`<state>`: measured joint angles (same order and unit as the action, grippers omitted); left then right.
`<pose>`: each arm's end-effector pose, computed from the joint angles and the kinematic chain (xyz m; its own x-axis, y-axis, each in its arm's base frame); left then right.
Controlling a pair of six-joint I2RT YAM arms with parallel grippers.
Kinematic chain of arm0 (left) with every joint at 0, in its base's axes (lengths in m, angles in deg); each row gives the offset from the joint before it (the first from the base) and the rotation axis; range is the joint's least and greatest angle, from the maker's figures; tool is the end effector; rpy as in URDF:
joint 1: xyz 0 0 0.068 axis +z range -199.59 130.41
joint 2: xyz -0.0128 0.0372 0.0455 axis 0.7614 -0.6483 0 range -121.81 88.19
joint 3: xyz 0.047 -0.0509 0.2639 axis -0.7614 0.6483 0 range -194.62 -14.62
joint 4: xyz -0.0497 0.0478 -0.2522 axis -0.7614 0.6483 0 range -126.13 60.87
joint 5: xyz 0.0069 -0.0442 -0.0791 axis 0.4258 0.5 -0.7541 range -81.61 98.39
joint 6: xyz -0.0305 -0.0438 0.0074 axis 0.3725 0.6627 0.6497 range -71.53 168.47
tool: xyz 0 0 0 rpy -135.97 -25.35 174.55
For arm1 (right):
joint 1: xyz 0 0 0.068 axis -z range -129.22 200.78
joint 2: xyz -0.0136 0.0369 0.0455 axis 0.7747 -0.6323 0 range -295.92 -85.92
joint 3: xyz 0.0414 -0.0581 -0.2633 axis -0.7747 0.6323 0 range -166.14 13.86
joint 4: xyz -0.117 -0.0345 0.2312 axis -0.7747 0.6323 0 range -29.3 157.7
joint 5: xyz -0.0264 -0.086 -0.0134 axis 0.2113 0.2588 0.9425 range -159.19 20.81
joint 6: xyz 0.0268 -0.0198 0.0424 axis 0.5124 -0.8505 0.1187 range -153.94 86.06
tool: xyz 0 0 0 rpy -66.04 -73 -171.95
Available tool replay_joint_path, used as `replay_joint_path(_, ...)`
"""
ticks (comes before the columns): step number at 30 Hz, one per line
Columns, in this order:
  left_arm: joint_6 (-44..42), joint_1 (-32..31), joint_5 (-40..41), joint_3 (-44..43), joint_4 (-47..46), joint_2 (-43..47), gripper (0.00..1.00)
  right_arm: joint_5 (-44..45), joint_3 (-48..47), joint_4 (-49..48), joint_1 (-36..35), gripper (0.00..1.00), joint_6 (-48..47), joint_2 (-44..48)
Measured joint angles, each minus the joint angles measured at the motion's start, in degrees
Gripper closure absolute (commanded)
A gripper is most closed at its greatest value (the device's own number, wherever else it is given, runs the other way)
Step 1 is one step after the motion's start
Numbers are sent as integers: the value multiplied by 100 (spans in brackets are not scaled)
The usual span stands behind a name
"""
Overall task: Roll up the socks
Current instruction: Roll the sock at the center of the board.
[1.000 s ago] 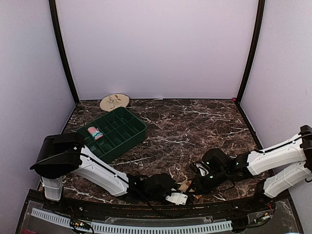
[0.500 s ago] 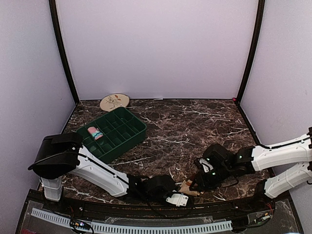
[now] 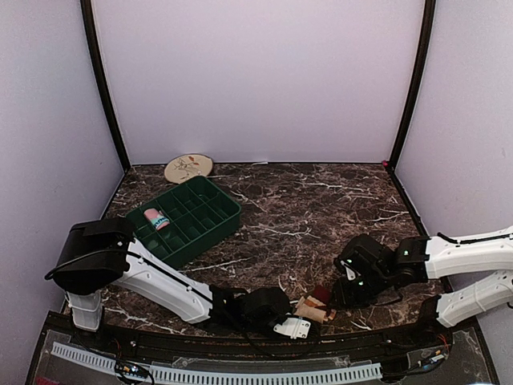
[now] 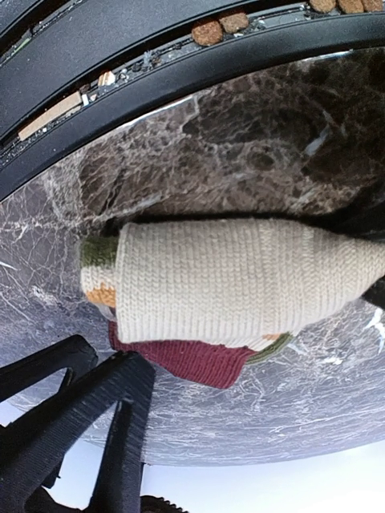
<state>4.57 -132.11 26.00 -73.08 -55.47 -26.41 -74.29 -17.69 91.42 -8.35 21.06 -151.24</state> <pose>0.0631 -0.3978 0.1189 0.5773 0.6805 -0.4513 0.7123 -0.1495 0.6858 0.0968 0.1680 0.1682 -0.9820 -0.0526 -0.1813 -0.1223 0.9089 0.3987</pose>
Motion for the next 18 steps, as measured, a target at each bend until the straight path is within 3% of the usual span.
replay_joint_path(9,24,-2,109,0,-4,0,85,17,-94,-81,17,78,-122,-774)
replay_joint_path(18,52,-11,516,4,11,0,79,-107,-800,-339,28,79,-638,-1753)
